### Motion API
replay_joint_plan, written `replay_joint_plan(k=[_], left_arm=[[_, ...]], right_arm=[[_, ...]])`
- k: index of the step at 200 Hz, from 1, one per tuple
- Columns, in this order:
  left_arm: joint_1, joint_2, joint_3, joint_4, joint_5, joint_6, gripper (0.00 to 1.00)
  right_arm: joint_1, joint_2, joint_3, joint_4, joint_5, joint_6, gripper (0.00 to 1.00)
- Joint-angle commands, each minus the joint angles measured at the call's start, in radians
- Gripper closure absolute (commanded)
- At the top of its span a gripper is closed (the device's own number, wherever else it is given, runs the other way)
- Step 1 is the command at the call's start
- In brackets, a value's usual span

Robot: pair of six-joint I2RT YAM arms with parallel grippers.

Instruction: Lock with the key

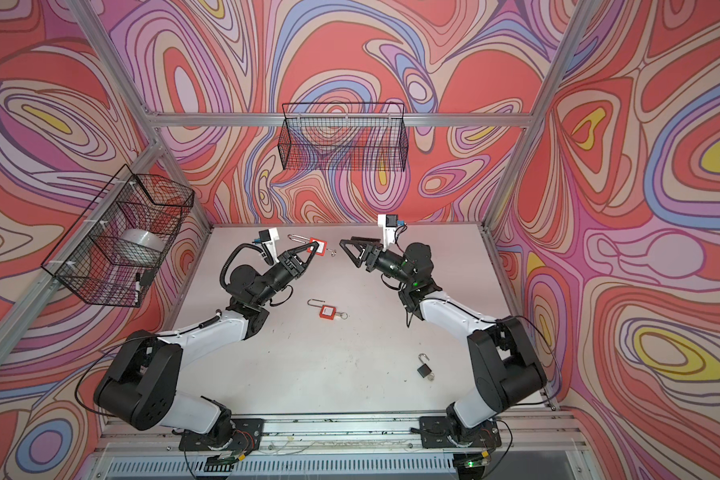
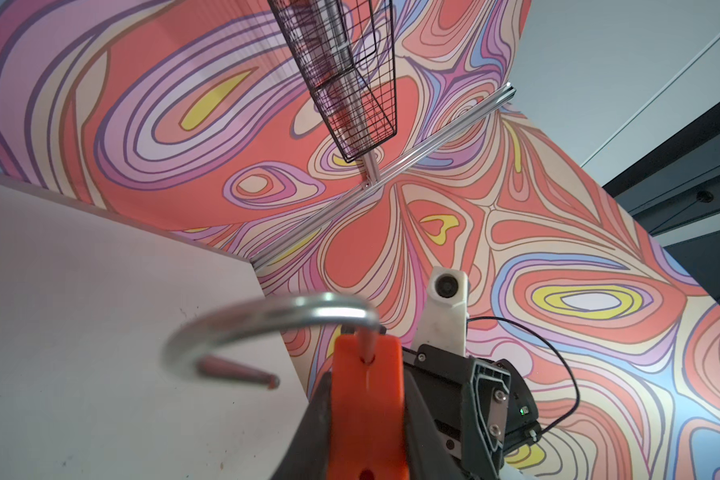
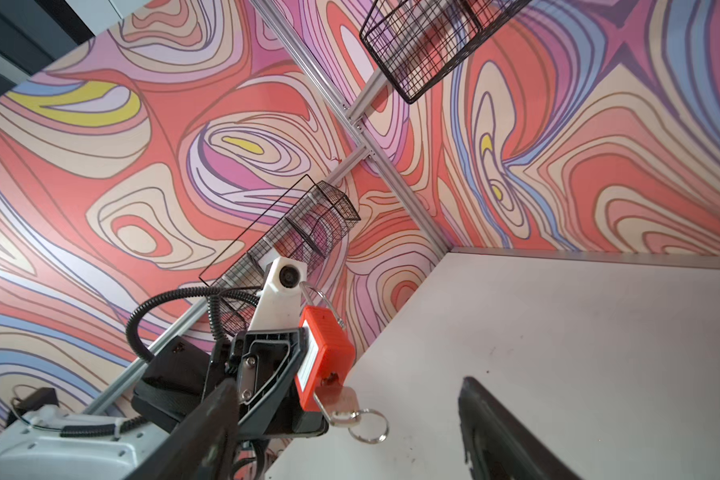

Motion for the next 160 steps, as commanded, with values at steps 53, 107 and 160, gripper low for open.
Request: replay_joint_plan(k=[53, 107, 160], left_arm=[[-0.004, -0.006, 0.023, 0.194, -0.018, -0.038, 1.0], [-0.003, -0.011, 0.013, 0.185, -0.02, -0.029, 1.0], [-0.004, -0.011, 0.007, 0.19, -0.027, -0.026, 1.0]], right_arm=[[0.052, 0.162, 0.123, 0.139, -0.114, 0.306, 0.19], [0.095, 0.211, 0.177, 0.159, -0.111, 0.322, 0.26], [0.123, 0.237, 0.202, 0.17, -0.115, 0.336, 0.48]])
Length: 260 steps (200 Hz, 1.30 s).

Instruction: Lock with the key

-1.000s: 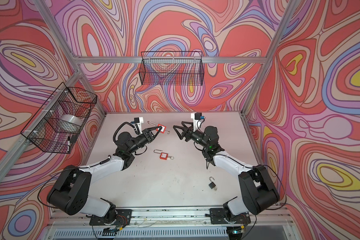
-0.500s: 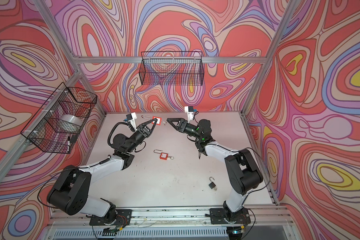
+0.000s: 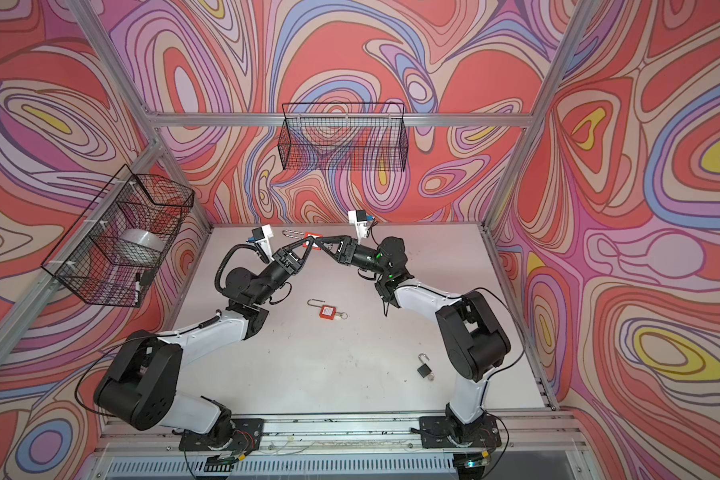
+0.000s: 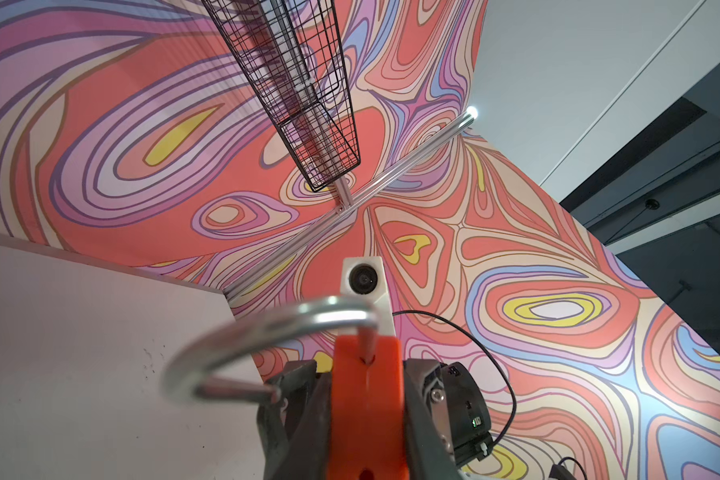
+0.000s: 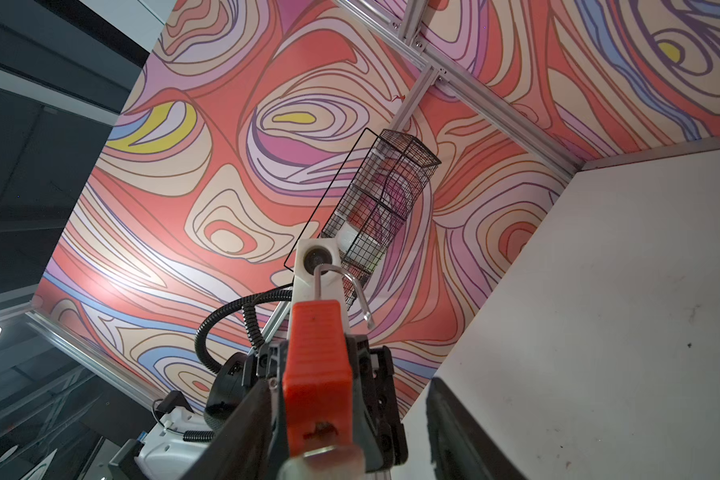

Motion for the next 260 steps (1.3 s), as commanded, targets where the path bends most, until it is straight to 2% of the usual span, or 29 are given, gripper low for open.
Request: replay_joint_plan(k=[1, 53, 77, 90, 115, 147, 178, 208, 233, 260], left_arm=[[-0.004, -0.011, 0.007, 0.099, -0.007, -0.002, 1.0], [-0.002, -0.02, -0.002, 0.072, -0.004, 0.017, 1.0], [-0.002, -0.03, -0.013, 0.051, -0.016, 0.037, 0.84], [-0.004, -0.041, -0.021, 0.037, -0.029, 0.052, 0.67], [-0.001, -0.073, -0.047, -0.005, -0.071, 0.084, 0.46], [0.007, -0.115, -0.078, -0.06, -0.081, 0.12, 0.36], [0.054, -0.154, -0.114, -0.097, -0.068, 0.126, 0.31], [0.147, -0.19, -0.129, -0.092, -0.019, 0.082, 0.3], [0.2, -0.2, -0.098, -0.117, 0.049, 0.072, 0.31], [0.214, -0.187, -0.046, -0.162, 0.111, 0.082, 0.35]], right_arm=[[0.011, 0.013, 0.016, 0.03, -0.007, 0.012, 0.48], [0.01, 0.009, 0.013, 0.063, 0.001, 0.012, 0.73], [0.01, 0.013, 0.014, 0.073, 0.0, 0.016, 0.86], [0.011, 0.014, 0.013, 0.079, 0.0, 0.019, 0.93], [0.01, -0.002, 0.003, 0.084, 0.014, 0.004, 0.94], [0.0, -0.018, -0.002, 0.084, 0.027, -0.01, 0.94], [-0.021, -0.029, -0.004, 0.087, 0.008, -0.004, 0.94], [-0.034, -0.035, -0.015, 0.069, -0.031, -0.004, 0.94], [-0.034, -0.075, -0.027, 0.048, -0.06, -0.01, 0.94], [-0.034, -0.081, -0.036, 0.057, -0.085, 0.001, 0.94]])
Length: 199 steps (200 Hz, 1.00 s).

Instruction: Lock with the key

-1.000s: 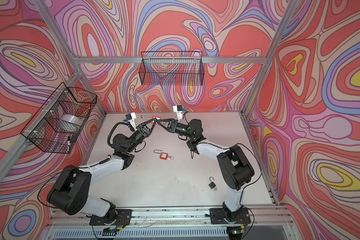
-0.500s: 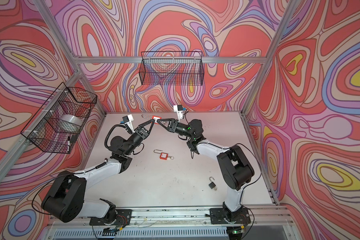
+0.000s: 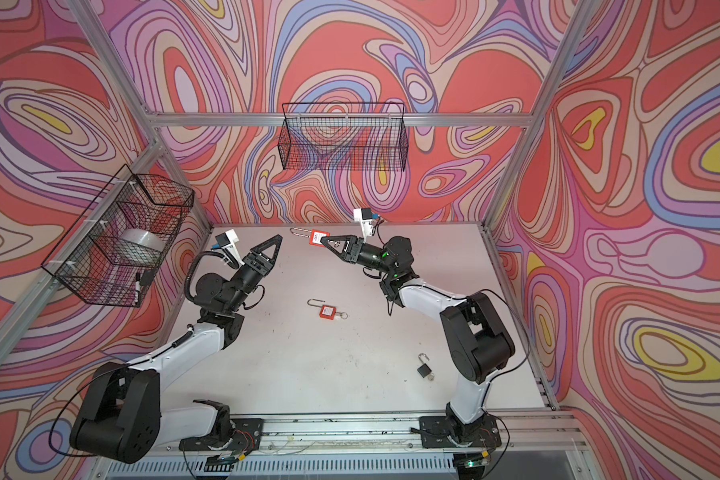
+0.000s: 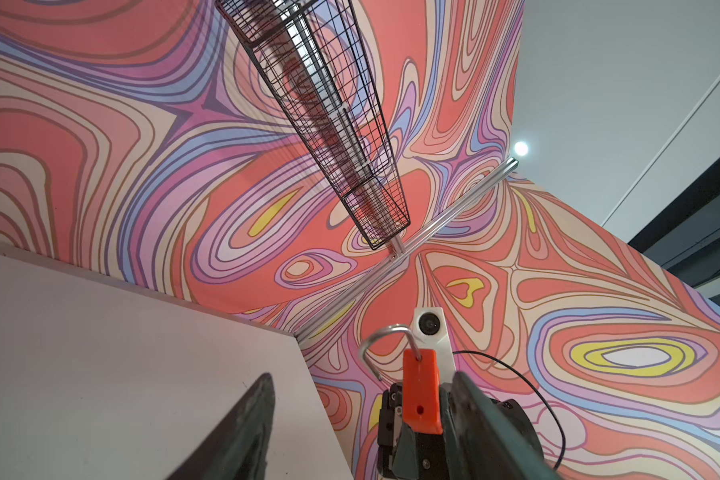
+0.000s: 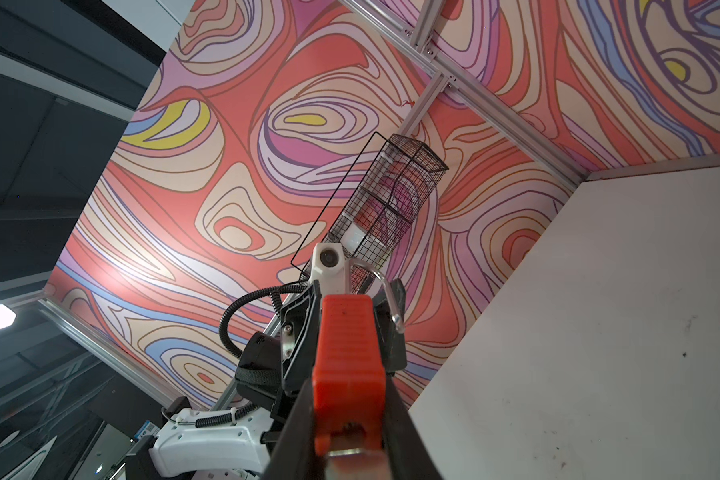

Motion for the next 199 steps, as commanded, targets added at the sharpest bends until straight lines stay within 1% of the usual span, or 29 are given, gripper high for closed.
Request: replay_joint_plan(k=[1, 27, 51, 74, 100, 109, 124, 143, 151, 164, 174, 181, 199], left_arm=[[0.008, -0.003, 0.058, -0.02, 0.092, -0.006, 0.35], [0.008, 0.032, 0.082, 0.008, 0.124, -0.026, 0.33], [0.008, 0.063, 0.102, 0.049, 0.146, -0.059, 0.34], [0.008, 0.078, 0.117, 0.06, 0.168, -0.077, 0.42], [0.008, 0.078, 0.114, 0.068, 0.17, -0.085, 0.57], [0.008, 0.078, 0.114, 0.07, 0.172, -0.089, 0.59], [0.008, 0.079, 0.114, 0.073, 0.18, -0.096, 0.6], [0.008, 0.078, 0.112, 0.074, 0.189, -0.101, 0.65], [0.008, 0.077, 0.11, 0.078, 0.189, -0.102, 0.65], [0.008, 0.074, 0.107, 0.084, 0.189, -0.103, 0.58], [0.008, 0.072, 0.107, 0.081, 0.191, -0.105, 0.56], [0.008, 0.07, 0.108, 0.079, 0.192, -0.104, 0.55], [0.008, 0.07, 0.11, 0.083, 0.196, -0.109, 0.56]], right_arm=[[0.0, -0.041, -0.015, 0.027, -0.042, -0.003, 0.94], [0.0, -0.043, -0.018, 0.031, -0.054, 0.006, 0.94], [0.001, -0.038, -0.02, 0.035, -0.063, 0.01, 0.94], [0.0, -0.033, -0.019, 0.039, -0.067, 0.011, 0.94], [0.0, -0.024, -0.014, 0.036, -0.071, 0.013, 0.94], [0.0, -0.02, -0.015, 0.039, -0.072, 0.015, 0.94], [0.0, -0.013, -0.015, 0.048, -0.071, 0.021, 0.94], [0.0, -0.007, -0.011, 0.057, -0.072, 0.028, 0.95], [0.0, -0.007, -0.007, 0.056, -0.075, 0.029, 0.95], [0.0, -0.007, -0.005, 0.053, -0.075, 0.029, 0.95], [0.0, -0.007, -0.004, 0.054, -0.076, 0.03, 0.95], [0.0, 0.018, -0.003, 0.052, -0.077, 0.03, 0.95], [0.0, 0.025, 0.0, 0.047, -0.078, 0.03, 0.95]])
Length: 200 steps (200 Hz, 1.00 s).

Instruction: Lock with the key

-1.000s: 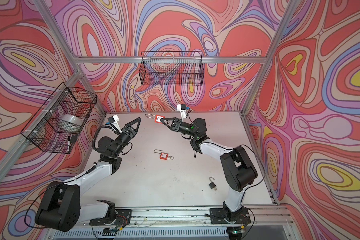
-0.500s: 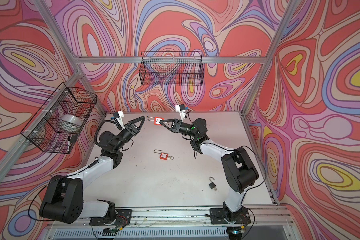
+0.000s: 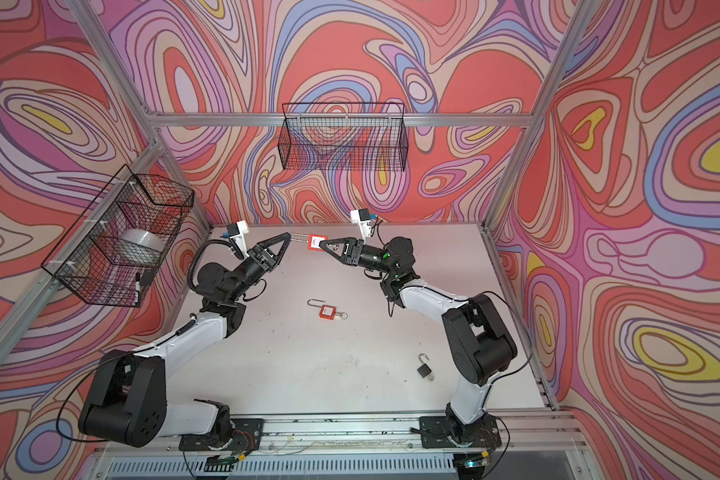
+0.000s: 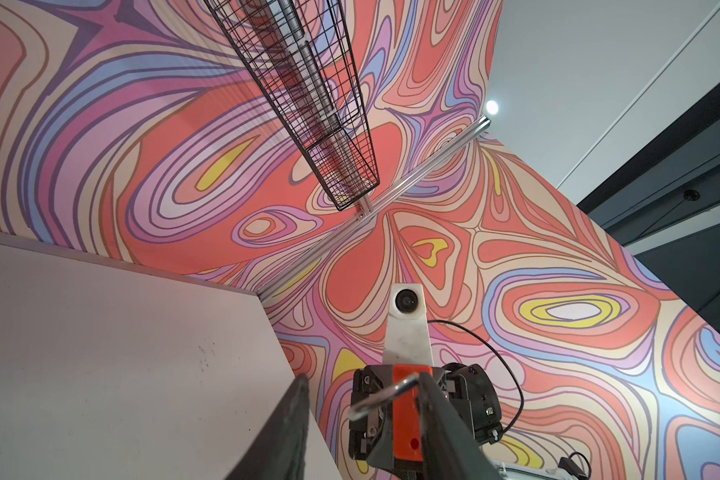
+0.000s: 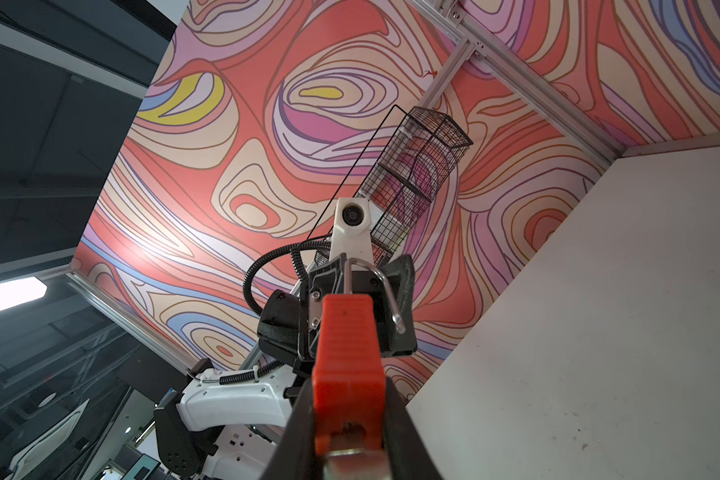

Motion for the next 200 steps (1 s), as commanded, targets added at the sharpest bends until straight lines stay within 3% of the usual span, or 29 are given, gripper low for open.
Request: replay_joint_plan(k=[1, 39, 82, 141, 179, 200], left_arm=[[0.003, -0.006, 0.023, 0.065, 0.027, -0.022, 0.56], [0.001, -0.006, 0.027, 0.07, 0.029, -0.029, 0.68], [0.001, -0.012, 0.018, 0.068, 0.025, -0.029, 1.0], [-0.024, 0.007, 0.03, 0.089, 0.06, -0.034, 1.0], [-0.051, 0.016, 0.023, 0.144, 0.066, 0.017, 1.0], [-0.051, 0.014, 0.025, 0.148, 0.056, 0.034, 1.0]], right_arm=[[-0.001, 0.029, 0.006, 0.027, -0.012, 0.002, 0.96], [0.0, 0.043, 0.012, 0.026, -0.006, -0.001, 0.96], [-0.001, 0.037, 0.009, 0.027, -0.006, -0.03, 0.97], [0.016, 0.053, 0.045, 0.061, -0.038, 0.007, 0.98], [0.021, 0.1, 0.082, 0.195, -0.058, 0.161, 1.0], [0.021, 0.089, 0.075, 0.182, -0.055, 0.146, 1.0]])
